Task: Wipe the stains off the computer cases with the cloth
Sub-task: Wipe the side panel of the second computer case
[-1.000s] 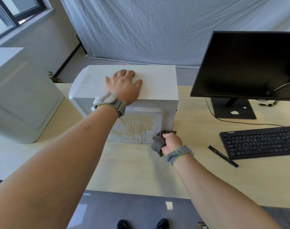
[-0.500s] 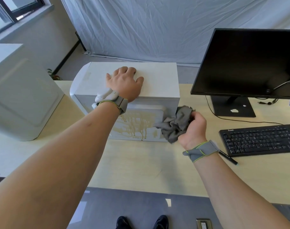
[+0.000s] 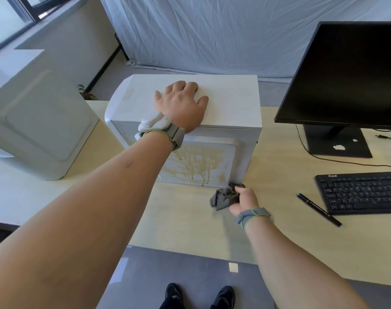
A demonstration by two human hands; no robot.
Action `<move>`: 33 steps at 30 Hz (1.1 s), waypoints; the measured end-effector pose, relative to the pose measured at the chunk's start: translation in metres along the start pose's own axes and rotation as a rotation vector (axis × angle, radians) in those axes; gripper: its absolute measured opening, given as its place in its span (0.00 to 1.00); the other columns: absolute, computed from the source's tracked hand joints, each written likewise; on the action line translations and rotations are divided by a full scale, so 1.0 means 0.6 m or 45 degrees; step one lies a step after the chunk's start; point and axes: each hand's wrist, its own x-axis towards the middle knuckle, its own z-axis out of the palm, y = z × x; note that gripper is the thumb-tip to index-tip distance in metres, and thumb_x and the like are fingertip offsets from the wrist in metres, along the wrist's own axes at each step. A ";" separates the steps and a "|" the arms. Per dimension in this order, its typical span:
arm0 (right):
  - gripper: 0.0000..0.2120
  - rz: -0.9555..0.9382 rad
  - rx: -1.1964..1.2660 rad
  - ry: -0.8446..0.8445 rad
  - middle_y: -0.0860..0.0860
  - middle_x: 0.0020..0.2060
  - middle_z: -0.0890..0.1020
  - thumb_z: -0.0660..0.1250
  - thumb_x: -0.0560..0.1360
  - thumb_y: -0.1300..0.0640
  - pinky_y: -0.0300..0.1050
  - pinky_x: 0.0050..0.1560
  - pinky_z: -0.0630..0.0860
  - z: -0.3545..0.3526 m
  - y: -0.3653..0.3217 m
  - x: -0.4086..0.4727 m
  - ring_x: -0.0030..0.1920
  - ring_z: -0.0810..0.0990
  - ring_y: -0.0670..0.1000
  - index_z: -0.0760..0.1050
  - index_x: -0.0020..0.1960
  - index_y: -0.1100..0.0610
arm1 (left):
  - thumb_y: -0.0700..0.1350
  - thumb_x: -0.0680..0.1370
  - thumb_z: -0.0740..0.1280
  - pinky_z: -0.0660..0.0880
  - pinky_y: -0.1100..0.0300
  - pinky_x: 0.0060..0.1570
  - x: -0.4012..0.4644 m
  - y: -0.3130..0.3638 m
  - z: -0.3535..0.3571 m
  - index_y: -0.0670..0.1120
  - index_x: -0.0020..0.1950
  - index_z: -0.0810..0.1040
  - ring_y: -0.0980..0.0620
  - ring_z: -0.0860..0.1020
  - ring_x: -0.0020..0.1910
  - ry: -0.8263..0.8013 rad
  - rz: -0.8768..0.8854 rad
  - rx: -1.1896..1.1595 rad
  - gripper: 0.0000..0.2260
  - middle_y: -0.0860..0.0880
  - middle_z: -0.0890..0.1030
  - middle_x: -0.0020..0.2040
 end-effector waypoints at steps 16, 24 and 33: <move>0.08 -0.377 0.181 -0.393 0.57 0.45 0.84 0.65 0.77 0.67 0.46 0.41 0.81 0.023 -0.155 -0.215 0.42 0.84 0.54 0.81 0.53 0.63 | 0.60 0.81 0.52 0.56 0.41 0.72 -0.001 0.008 -0.009 0.54 0.71 0.69 0.45 0.65 0.73 -0.095 0.031 0.046 0.22 0.50 0.69 0.73; 0.14 -0.240 0.134 -0.338 0.63 0.47 0.82 0.55 0.82 0.65 0.51 0.42 0.79 -0.030 -0.083 -0.160 0.40 0.82 0.59 0.79 0.58 0.60 | 0.60 0.81 0.52 0.58 0.42 0.71 -0.002 0.006 -0.011 0.54 0.71 0.69 0.45 0.66 0.72 -0.089 0.028 0.048 0.22 0.50 0.69 0.73; 0.08 -0.022 0.063 -0.035 0.57 0.36 0.78 0.60 0.76 0.56 0.53 0.47 0.76 -0.007 -0.015 -0.034 0.33 0.77 0.56 0.75 0.48 0.58 | 0.60 0.80 0.53 0.59 0.43 0.71 0.002 0.004 -0.011 0.55 0.71 0.70 0.45 0.66 0.71 -0.078 0.028 0.040 0.22 0.50 0.70 0.73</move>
